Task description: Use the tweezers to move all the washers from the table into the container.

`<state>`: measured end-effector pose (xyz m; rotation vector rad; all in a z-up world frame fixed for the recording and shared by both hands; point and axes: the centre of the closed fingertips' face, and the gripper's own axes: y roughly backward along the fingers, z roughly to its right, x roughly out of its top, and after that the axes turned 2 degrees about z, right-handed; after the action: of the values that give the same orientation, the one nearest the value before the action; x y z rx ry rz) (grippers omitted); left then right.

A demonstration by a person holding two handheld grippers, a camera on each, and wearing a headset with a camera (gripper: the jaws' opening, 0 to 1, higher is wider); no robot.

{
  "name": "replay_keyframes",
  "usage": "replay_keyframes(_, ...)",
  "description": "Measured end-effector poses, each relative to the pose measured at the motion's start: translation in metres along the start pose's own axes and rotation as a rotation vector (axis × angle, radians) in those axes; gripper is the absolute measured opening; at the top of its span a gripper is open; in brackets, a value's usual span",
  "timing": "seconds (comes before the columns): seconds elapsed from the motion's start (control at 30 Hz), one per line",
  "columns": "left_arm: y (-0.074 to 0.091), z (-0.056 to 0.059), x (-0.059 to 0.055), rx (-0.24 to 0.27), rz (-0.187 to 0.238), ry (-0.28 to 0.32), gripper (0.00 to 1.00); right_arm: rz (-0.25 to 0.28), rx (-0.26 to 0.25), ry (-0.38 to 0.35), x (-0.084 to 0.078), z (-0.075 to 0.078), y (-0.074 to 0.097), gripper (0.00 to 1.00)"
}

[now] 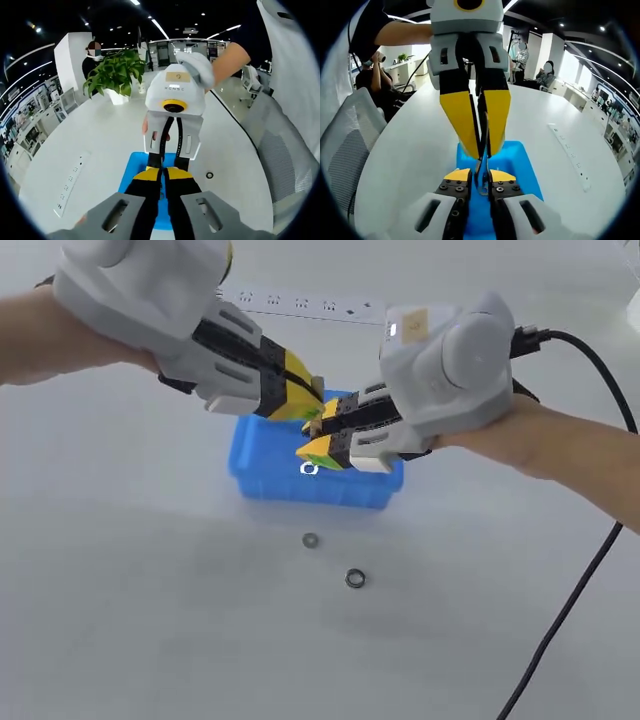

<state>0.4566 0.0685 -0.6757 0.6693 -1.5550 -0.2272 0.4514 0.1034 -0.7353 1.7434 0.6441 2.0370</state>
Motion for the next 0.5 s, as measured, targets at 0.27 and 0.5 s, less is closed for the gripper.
replay_keyframes(0.27,0.009,0.000,0.006,0.016,0.012,-0.003,0.06,-0.002,-0.013,-0.006,0.003,0.001,0.001,0.17)
replay_keyframes(0.5,0.014,0.000,0.010,0.026,0.015,0.005,0.06,0.001,-0.034,-0.016,0.003,0.001,0.010,0.17)
